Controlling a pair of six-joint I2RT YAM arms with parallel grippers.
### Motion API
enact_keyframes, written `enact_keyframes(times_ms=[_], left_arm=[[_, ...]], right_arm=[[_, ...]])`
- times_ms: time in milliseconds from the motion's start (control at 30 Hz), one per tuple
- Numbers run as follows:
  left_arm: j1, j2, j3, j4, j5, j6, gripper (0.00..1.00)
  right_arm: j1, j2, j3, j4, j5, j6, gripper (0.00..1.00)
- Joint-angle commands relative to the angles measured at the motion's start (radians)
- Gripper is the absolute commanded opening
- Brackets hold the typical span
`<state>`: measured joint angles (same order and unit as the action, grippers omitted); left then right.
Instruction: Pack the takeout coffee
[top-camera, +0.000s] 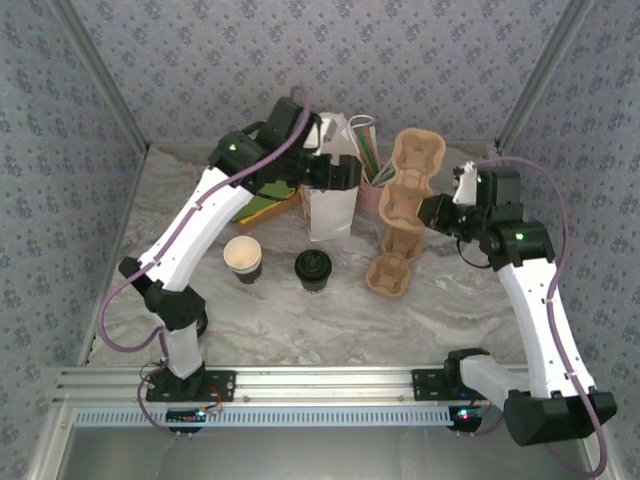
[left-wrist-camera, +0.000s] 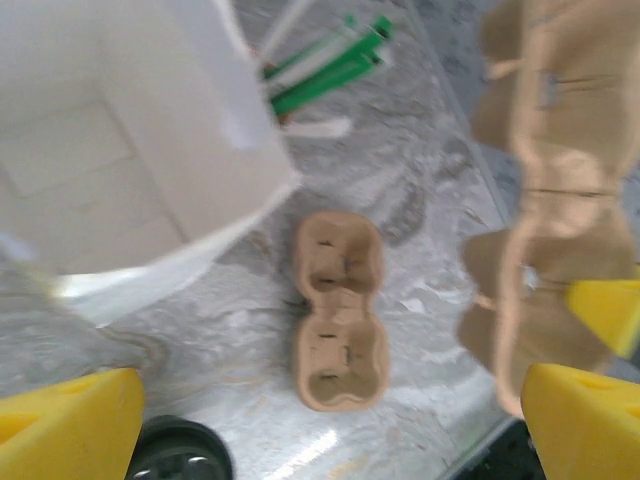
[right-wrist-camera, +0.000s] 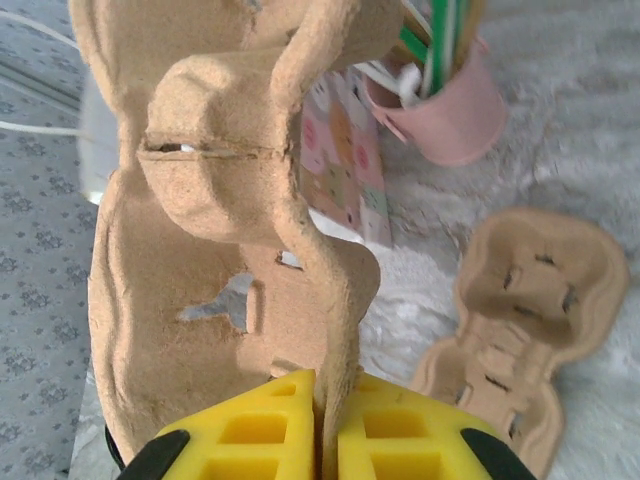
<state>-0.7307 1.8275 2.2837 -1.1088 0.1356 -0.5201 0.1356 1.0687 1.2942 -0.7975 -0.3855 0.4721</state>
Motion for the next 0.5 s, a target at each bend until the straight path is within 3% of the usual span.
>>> enact_keyframes(times_ms=[0, 300, 467], left_arm=[[0.065, -0.050, -0.012, -0.053, -0.060, 0.002, 0.97], [0.213, -0.091, -0.142, 0.026, -0.042, 0.004, 0.95], [0.249, -0.091, -0.184, 0.086, 0.001, 0.016, 0.86]], right_arm=[[0.056, 0.052, 0.118, -0.033, 0.091, -0.043, 0.11], [0.241, 0.286, 0.407, -0.058, 0.261, -0.141, 0.12], [0.312, 0.404, 0.535, -0.064, 0.325, -0.172, 0.12]])
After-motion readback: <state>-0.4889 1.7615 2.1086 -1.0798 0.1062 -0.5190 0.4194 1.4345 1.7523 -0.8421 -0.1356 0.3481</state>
